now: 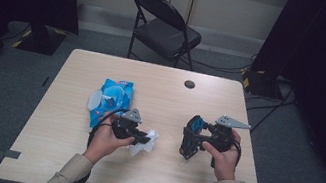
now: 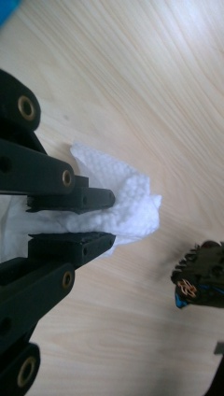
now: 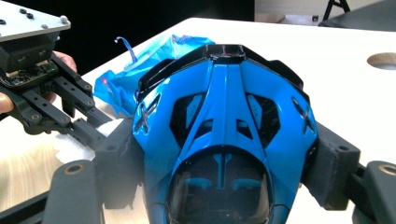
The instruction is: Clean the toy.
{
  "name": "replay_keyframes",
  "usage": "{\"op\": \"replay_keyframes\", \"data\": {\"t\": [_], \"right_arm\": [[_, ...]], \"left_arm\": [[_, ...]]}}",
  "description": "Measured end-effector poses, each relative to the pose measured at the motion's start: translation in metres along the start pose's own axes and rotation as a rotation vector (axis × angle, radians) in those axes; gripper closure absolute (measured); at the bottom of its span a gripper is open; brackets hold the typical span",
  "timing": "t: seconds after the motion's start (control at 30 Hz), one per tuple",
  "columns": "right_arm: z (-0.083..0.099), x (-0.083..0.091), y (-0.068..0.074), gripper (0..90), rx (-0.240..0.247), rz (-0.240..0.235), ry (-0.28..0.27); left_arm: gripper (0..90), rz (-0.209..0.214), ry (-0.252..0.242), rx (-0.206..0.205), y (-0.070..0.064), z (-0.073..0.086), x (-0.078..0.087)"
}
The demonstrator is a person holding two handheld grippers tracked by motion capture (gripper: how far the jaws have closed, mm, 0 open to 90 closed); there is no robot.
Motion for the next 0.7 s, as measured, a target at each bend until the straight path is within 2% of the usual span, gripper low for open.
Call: {"op": "replay_keyframes", "data": {"t": [0.07,0.2,0.47,0.67,0.7], "right_arm": [[0.002,-0.001,-0.002,24.9,-0.005,0.006,0.005],[0.004,-0.003,-0.005,24.8,-0.003,0.023,0.025],[0.009,-0.010,-0.011,24.8,-0.015,0.046,0.047],[0.007,-0.022,-0.014,24.8,0.015,0.081,0.074],[0.008,-0.029,-0.016,24.8,0.016,0.095,0.093]], "left_arm": [[79.9,-0.031,0.011,0.008,0.006,0.007,0.003],[79.7,-0.058,0.014,0.024,0.012,0.013,0.003],[79.1,-0.065,0.018,0.023,0.015,0.018,0.000],[77.8,-0.071,0.019,0.029,0.017,0.022,-0.002],[77.7,-0.075,0.017,0.034,0.018,0.024,-0.002]]}}
Point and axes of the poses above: each handheld gripper's, and its own axes: x roughly backward along the jaws, z roughly out of its underside, y roughly to its left, the point moved 3 cm from there along -x, roughly forward along the jaws, and after that the axes turned 2 degrees about x, right-handed, at the moved point
